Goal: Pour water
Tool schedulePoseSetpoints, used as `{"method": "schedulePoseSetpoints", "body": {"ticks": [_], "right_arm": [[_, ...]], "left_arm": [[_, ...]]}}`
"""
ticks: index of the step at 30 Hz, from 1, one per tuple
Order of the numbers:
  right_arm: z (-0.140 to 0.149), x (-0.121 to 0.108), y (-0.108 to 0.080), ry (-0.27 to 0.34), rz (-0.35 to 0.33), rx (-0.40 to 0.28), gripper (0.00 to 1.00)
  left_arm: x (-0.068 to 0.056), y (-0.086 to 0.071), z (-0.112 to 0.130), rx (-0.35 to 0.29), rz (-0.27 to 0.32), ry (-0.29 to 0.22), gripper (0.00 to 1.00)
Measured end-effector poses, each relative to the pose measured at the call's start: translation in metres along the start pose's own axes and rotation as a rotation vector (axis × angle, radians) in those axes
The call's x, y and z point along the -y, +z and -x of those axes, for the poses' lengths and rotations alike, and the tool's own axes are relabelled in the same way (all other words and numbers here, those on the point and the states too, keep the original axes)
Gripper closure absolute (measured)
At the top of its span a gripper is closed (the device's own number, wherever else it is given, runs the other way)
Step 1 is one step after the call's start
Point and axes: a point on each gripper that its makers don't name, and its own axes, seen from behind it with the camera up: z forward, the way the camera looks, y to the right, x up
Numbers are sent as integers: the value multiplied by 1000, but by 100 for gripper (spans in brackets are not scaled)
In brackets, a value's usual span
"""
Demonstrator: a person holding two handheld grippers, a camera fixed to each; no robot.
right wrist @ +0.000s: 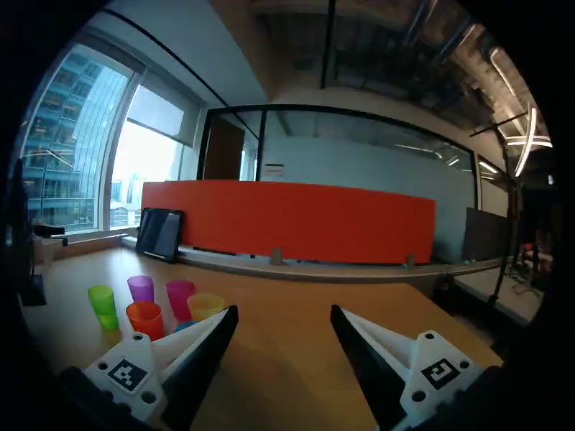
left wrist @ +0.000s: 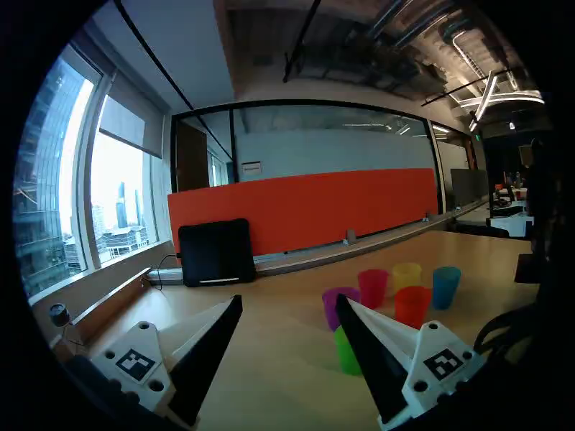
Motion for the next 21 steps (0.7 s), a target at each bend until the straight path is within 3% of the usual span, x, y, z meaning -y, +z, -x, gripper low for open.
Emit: {"method": "schedulePoseSetpoints", "body": {"ticks": [9,21], "right_arm": [[-1,-4,-4,19,76,-37,0],[0,-1,-4,27,108,-73,0]], "left_arm": [[-3,3,0,-11,-23,-29,4],[-5,9,9,-13,-51,-37,3]]}}
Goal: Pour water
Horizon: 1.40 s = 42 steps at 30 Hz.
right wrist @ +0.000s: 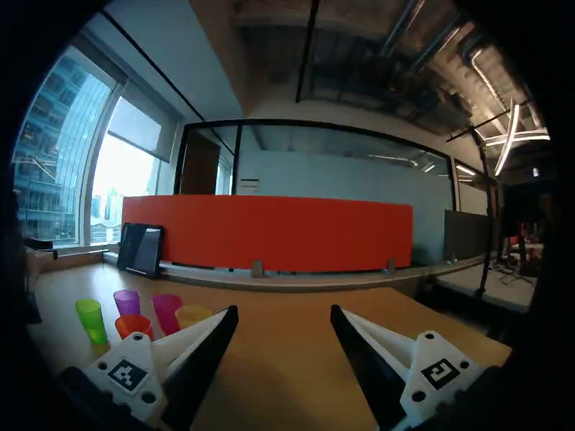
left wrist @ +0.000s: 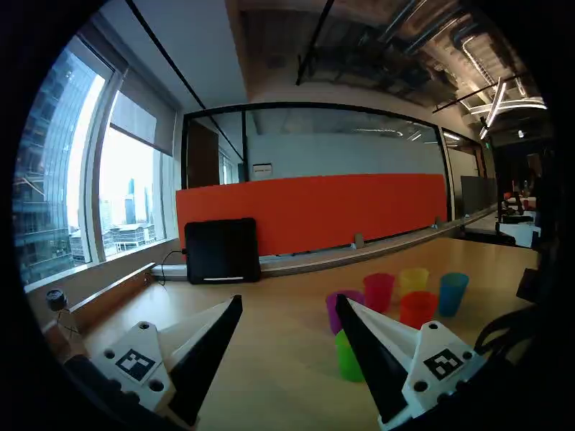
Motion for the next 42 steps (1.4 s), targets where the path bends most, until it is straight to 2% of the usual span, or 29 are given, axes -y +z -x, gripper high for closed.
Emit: {"method": "schedulePoseSetpoints", "body": {"ticks": [5,12,32,42], "right_arm": [[-1,5,2,-20,-8,-4,0],[-6,8,5,-17,-8,-6,0],[-10,23,5,-29,-15,4,0],[-14,25,4,-35,-15,1,0]], "left_arm": [[4,2,7,5,-24,-3,4],[8,5,11,-9,-47,4,3],[24,5,39,-16,-100,-55,3],[33,7,45,-11,-118,-66,3]]}}
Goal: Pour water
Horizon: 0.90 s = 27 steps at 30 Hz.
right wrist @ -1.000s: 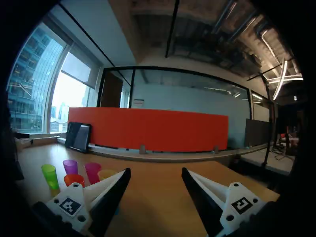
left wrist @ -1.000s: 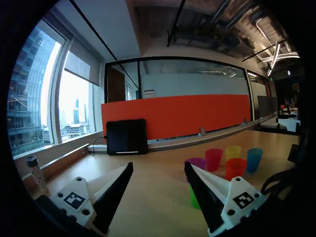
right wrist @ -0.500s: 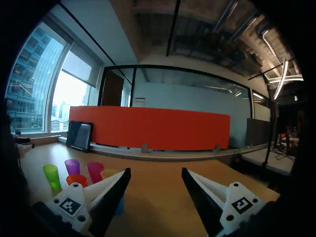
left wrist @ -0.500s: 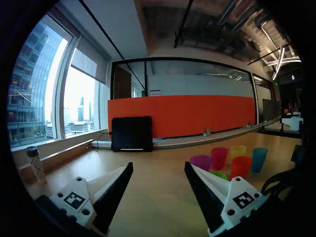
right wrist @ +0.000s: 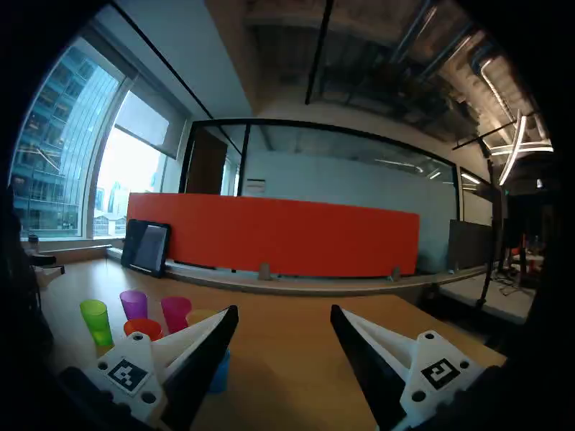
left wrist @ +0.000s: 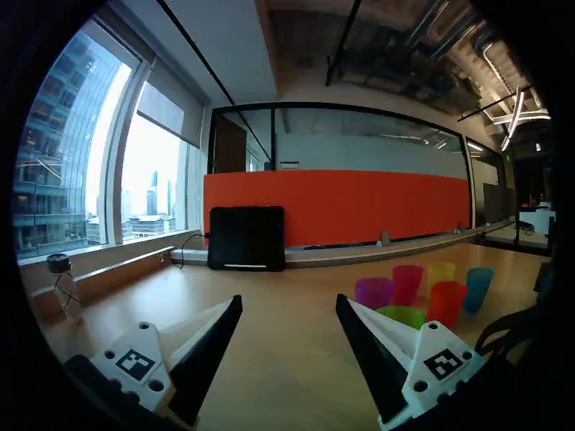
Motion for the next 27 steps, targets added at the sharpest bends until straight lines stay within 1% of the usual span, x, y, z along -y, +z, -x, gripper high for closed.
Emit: {"method": "schedulePoseSetpoints", "body": {"ticks": [12,27], "right_arm": [[-3,0,-1,2,-1,-4,0],[-2,-2,-2,4,4,-9,0]], "left_arm": [[5,2,5,7,-6,-16,3],[5,2,5,8,-4,-12,3]]}}
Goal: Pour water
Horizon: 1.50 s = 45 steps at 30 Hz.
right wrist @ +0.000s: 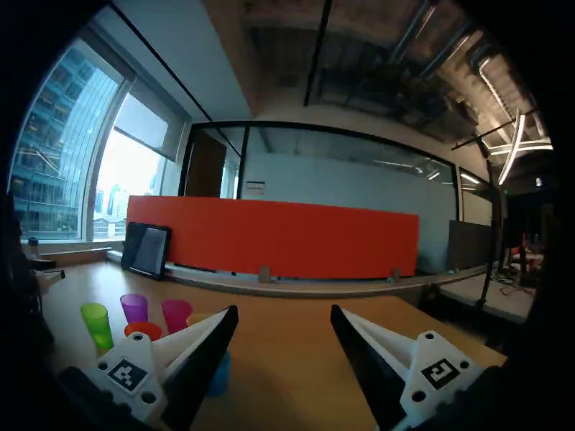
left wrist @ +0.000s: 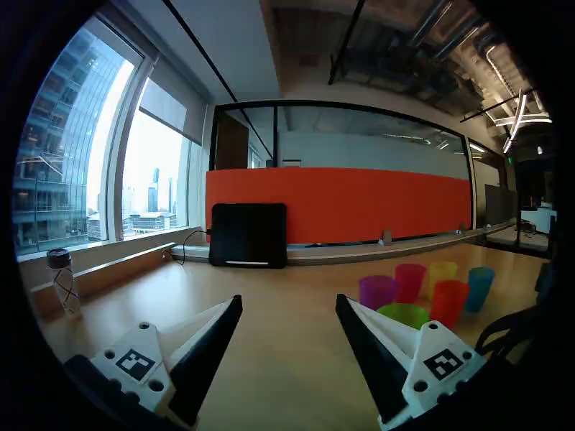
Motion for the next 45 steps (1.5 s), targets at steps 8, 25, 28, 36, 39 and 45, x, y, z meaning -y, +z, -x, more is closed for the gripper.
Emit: {"method": "schedulePoseSetpoints", "body": {"ticks": [8,25,28,36,39,45], "right_arm": [[-3,-7,1,-10,14,-19,0],[17,-20,13,-16,26,-16,0],[19,-16,14,-5,10,-23,1],[27,-11,19,28,-9,-27,1],[34,-12,20,41,-7,-19,0],[53,-18,21,62,12,22,0]], "left_arm": [[0,0,0,1,0,0,3],[1,0,0,1,0,1,3],[1,0,0,1,0,0,3],[2,0,0,1,0,1,3],[2,-1,0,1,0,0,3],[2,0,1,1,0,1,3]]}}
